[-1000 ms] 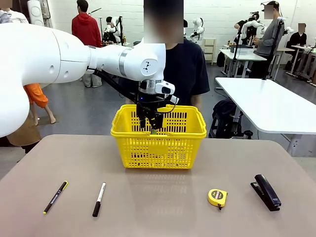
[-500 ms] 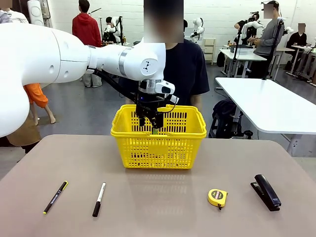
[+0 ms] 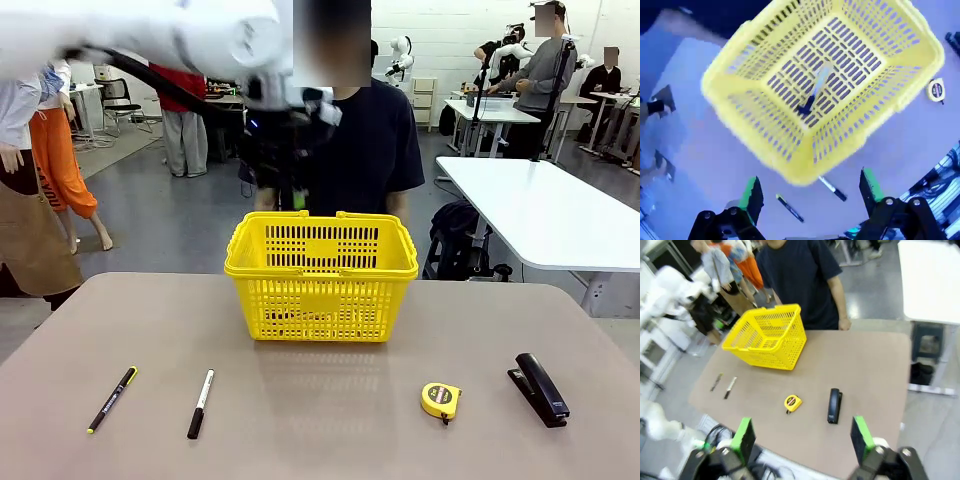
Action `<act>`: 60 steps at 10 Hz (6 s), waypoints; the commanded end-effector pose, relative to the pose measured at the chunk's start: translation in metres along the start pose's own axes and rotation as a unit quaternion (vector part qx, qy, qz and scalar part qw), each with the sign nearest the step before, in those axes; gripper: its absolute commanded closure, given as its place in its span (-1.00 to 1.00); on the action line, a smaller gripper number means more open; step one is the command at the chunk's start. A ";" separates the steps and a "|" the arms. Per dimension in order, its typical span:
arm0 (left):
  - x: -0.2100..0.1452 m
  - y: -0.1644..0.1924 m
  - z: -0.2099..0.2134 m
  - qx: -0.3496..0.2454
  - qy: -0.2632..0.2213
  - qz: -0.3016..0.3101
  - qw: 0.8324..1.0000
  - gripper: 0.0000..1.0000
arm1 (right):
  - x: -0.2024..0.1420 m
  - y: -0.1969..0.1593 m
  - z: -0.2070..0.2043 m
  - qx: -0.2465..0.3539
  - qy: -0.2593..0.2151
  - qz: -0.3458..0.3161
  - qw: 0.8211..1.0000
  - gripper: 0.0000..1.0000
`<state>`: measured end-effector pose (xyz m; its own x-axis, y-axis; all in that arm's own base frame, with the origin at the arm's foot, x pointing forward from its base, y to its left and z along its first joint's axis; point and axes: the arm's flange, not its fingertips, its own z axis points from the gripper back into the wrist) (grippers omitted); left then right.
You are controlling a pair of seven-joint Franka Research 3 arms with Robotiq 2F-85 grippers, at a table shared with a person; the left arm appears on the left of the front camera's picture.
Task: Place the items the person wants into the basket.
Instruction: Pick up the item the person points to and place it in the Market Basket.
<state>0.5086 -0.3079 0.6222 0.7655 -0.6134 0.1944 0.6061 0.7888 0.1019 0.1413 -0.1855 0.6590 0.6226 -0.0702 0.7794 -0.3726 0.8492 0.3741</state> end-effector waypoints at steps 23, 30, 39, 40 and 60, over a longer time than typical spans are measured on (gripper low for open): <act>-0.374 0.203 0.105 -0.238 -0.283 -0.093 0.925 -1.00 | -0.001 0.001 0.001 0.002 -0.002 0.002 1.000 -1.00; -0.456 0.276 0.105 -0.202 -0.354 -0.061 0.911 -1.00 | -0.001 0.001 0.001 0.002 -0.002 0.002 1.000 -1.00; -0.466 0.276 0.107 -0.197 -0.350 -0.046 0.915 -1.00 | -0.001 0.001 0.001 0.002 -0.002 0.002 1.000 -1.00; -0.466 0.276 0.107 -0.197 -0.350 -0.046 0.915 -1.00 | -0.001 0.001 0.001 0.002 -0.002 0.002 1.000 -1.00; -0.235 0.000 0.018 -0.100 0.060 0.059 0.991 -1.00 | -0.001 0.001 0.001 0.002 -0.002 0.002 1.000 -1.00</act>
<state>0.3223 -0.1639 0.6144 0.8085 -0.5817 0.0899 0.5882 0.7931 -0.1579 0.1412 -0.1849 0.6597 0.6221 -0.0687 0.7799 -0.3723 0.8503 0.3720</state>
